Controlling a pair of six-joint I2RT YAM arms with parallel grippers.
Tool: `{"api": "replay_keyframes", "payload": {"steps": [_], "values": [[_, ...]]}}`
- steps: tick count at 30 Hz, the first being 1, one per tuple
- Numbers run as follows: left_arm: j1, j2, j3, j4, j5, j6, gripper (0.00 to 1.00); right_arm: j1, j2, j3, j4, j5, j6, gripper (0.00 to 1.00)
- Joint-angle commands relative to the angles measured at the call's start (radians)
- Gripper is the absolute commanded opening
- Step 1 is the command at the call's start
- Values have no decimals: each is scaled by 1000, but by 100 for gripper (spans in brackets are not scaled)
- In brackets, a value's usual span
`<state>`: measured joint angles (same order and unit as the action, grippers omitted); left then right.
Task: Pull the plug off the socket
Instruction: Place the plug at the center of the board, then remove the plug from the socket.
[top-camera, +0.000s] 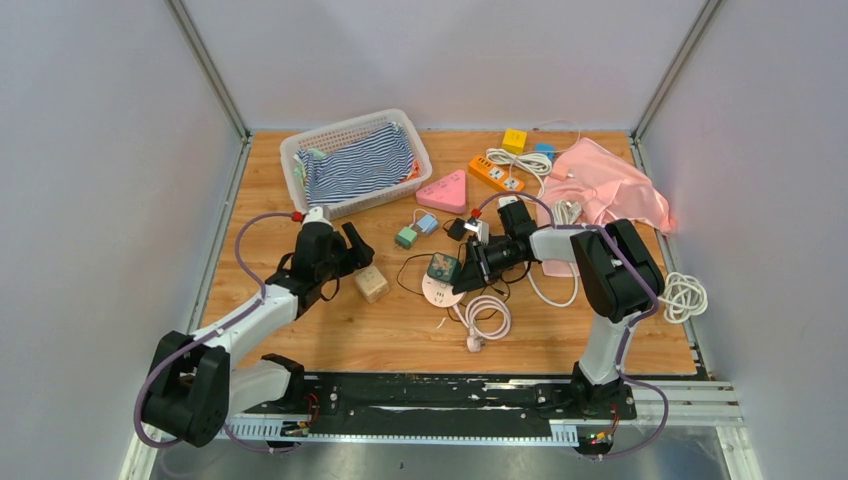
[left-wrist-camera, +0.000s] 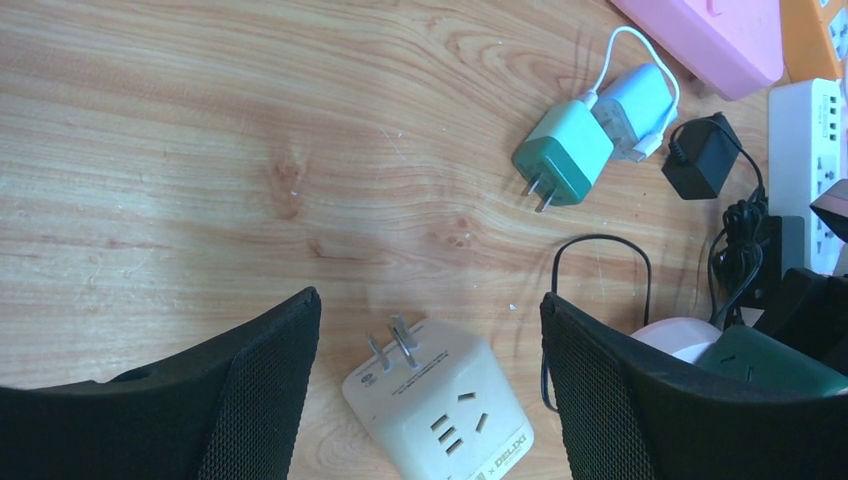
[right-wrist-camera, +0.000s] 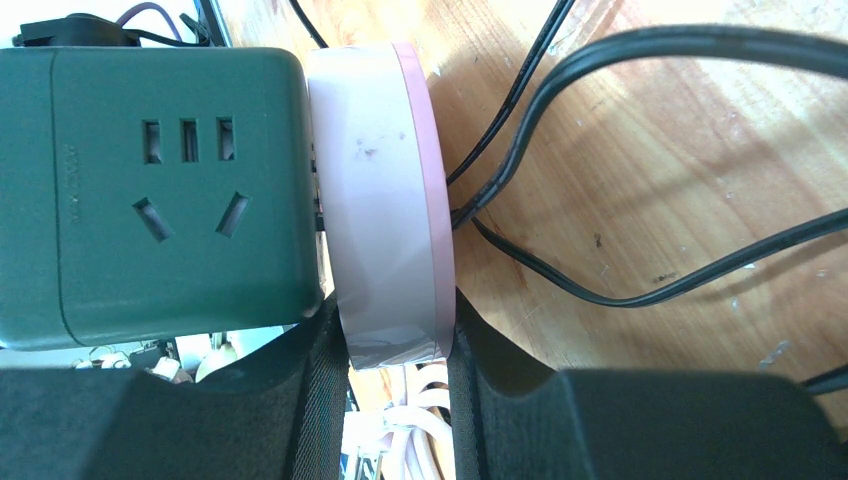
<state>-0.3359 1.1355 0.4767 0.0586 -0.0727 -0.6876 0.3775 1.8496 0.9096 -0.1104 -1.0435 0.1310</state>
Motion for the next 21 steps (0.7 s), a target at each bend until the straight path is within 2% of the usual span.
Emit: {"api": "replay_keyframes", "payload": {"steps": [1,8,13,16,21], "values": [[9,-44,11,20,18,31,81,9,32,-8,-23,237,-88,0],[9,-145,-8,23,235,148,81,9,40,-6,-25,234,-92,0],[2,-199,-24,48,381,192,88,10,44,-3,-28,234,-98,0],[-38,-231,-27,70,409,211,90,11,45,-2,-31,234,-99,0],[-167,-242,19,73,368,244,90,11,42,-1,-33,231,-99,0]]}}
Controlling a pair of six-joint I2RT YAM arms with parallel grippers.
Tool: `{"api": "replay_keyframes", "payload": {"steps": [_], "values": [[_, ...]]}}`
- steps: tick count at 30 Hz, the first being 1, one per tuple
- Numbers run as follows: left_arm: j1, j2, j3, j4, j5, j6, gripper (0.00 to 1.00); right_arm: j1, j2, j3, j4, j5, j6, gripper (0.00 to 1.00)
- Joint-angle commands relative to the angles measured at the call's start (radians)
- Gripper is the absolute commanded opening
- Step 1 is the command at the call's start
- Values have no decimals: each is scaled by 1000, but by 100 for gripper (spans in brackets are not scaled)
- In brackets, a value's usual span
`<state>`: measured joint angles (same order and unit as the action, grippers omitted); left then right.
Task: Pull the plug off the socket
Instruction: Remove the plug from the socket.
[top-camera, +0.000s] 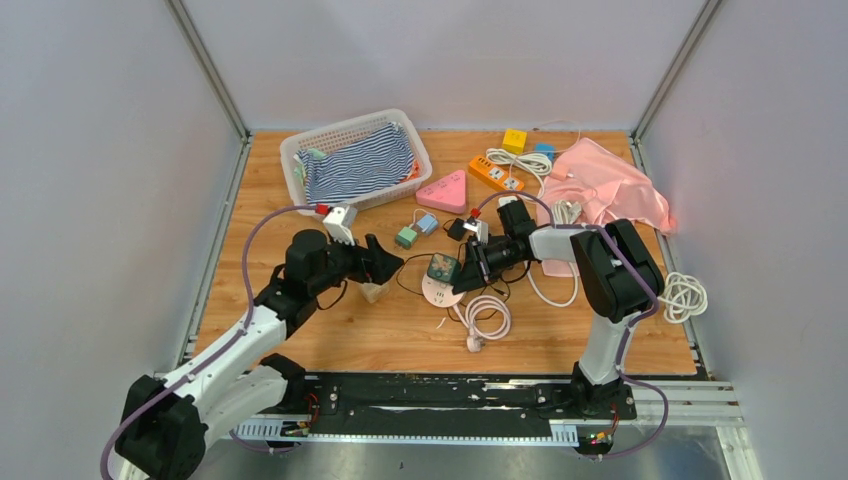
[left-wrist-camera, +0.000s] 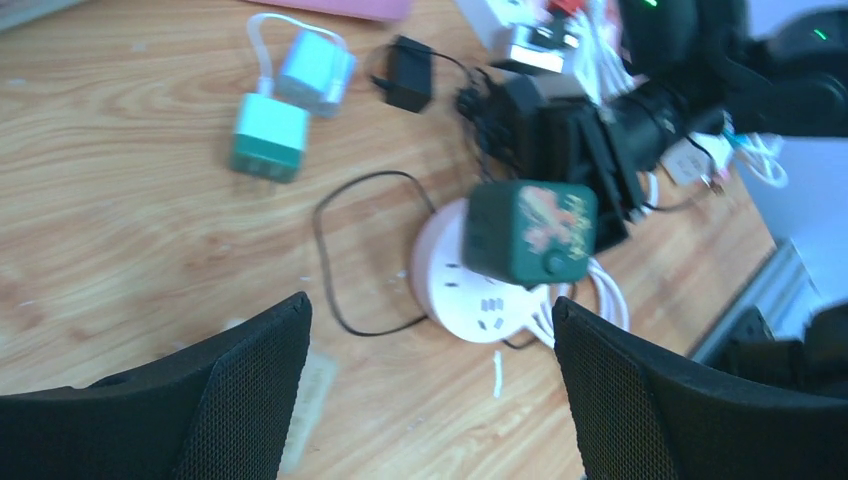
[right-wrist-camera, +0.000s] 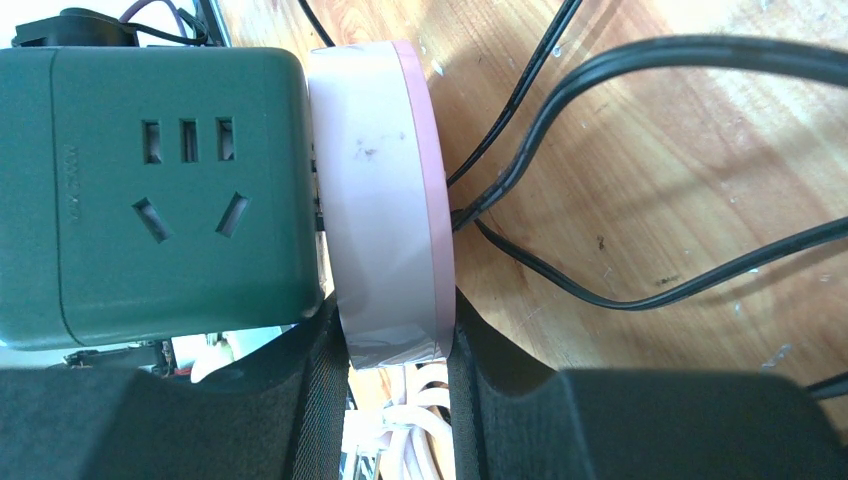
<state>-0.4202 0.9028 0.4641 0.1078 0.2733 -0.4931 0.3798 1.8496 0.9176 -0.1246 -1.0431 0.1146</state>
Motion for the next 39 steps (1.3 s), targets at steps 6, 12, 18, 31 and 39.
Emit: {"api": "replay_keyframes", "payload": {"steps": [6,12,18,31,39], "values": [[-249,48,84,23,-124,58,90,10,47,-8,-19,227,-86,1],[-359,170,155,23,-236,76,90,9,46,-6,-19,227,-87,1],[-453,282,234,20,-388,95,91,10,48,-5,-21,226,-89,1],[-582,480,340,17,-705,66,89,10,62,1,-24,218,-90,2],[-613,552,369,13,-760,60,78,9,66,3,-28,221,-94,2]]}}
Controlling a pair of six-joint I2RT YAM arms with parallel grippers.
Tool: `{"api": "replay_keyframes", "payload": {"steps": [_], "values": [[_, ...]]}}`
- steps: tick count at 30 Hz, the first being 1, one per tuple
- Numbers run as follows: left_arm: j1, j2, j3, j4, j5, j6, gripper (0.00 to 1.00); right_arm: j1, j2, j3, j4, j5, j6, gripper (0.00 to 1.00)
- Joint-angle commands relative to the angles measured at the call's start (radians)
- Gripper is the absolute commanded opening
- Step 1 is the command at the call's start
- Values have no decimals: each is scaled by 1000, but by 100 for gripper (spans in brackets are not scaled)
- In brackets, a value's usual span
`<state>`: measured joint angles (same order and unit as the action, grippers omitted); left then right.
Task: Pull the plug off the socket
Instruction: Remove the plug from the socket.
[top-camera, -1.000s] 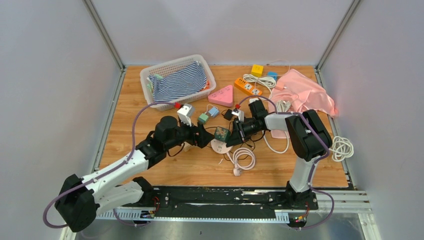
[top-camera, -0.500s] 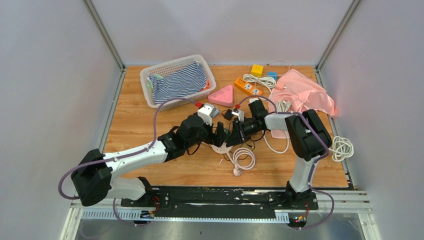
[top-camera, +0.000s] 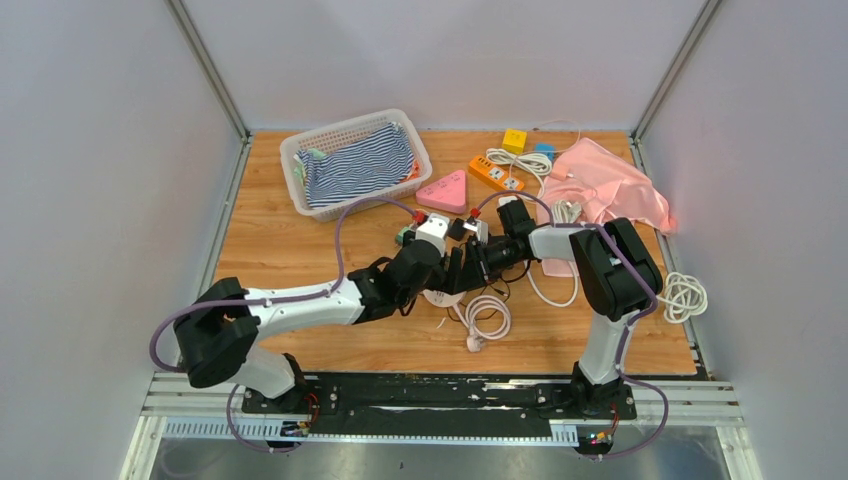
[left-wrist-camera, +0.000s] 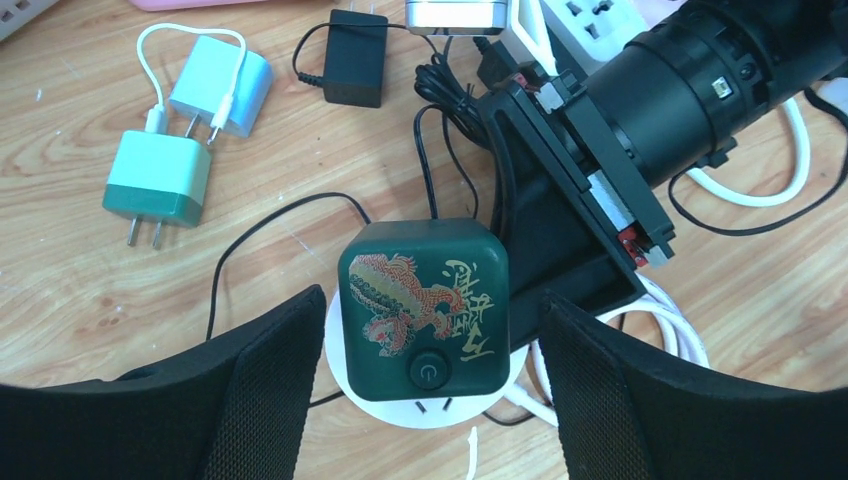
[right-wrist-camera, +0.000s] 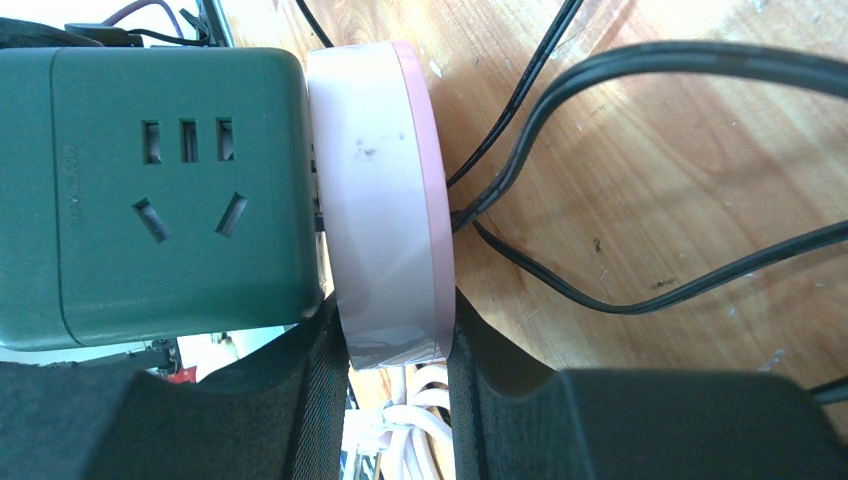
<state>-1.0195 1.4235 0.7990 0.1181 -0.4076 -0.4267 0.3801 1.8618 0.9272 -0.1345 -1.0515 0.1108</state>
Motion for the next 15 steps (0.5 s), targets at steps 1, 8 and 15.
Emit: {"api": "replay_keyframes", "payload": {"steps": [1,8,15], "values": [[-16,40,40,-3,-83,-7,77,8,55,-7,-18,230,-92,2],[-24,87,70,-36,-111,-10,68,9,56,-5,-20,234,-94,2],[-22,125,87,-51,-124,-25,69,9,56,-4,-21,235,-97,2]]}}
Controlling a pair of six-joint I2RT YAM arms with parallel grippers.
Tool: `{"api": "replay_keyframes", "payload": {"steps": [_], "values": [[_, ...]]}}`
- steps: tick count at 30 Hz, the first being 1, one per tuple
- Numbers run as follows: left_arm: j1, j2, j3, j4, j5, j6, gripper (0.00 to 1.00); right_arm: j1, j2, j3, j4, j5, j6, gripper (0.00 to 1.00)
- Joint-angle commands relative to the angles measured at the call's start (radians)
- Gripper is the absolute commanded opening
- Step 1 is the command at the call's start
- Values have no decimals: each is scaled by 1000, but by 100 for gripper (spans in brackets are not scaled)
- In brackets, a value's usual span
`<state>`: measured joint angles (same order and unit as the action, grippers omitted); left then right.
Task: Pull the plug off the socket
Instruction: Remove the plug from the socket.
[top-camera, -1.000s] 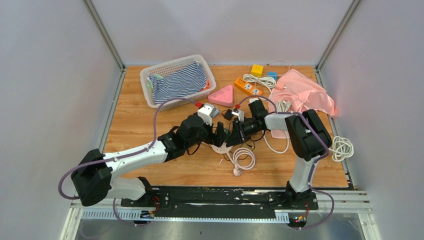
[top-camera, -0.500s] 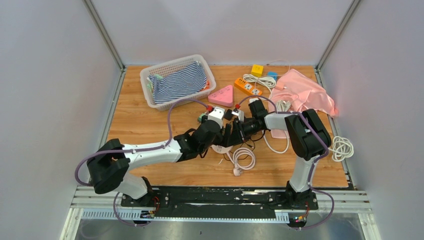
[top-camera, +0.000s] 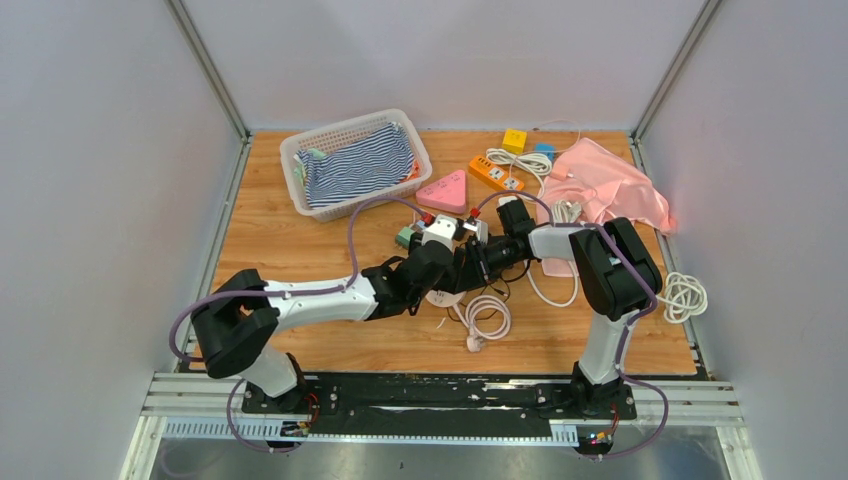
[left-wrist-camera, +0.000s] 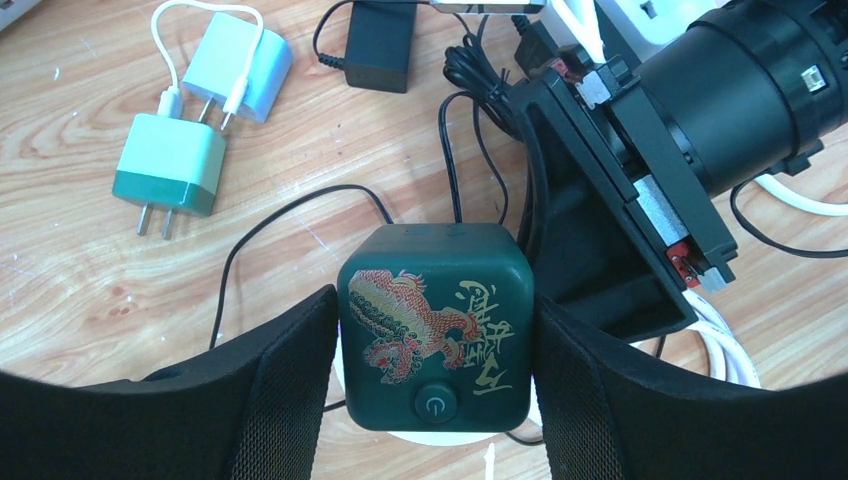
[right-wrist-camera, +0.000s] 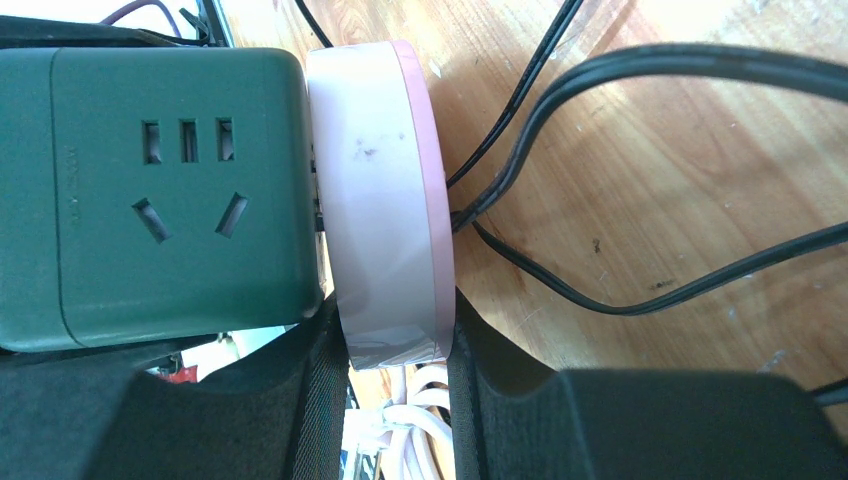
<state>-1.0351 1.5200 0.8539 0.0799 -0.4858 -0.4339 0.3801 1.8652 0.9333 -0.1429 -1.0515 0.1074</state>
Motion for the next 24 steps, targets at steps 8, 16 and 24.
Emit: {"api": "replay_keyframes", "payload": {"steps": [8,16,24], "values": [[-8,53,43,-18,-39,-24,59,9,52,-10,-15,233,-94,2],[-8,64,47,-17,9,-31,57,9,51,-10,-14,234,-94,2],[-7,80,48,-15,45,0,59,8,50,-10,-15,235,-95,2]]}}
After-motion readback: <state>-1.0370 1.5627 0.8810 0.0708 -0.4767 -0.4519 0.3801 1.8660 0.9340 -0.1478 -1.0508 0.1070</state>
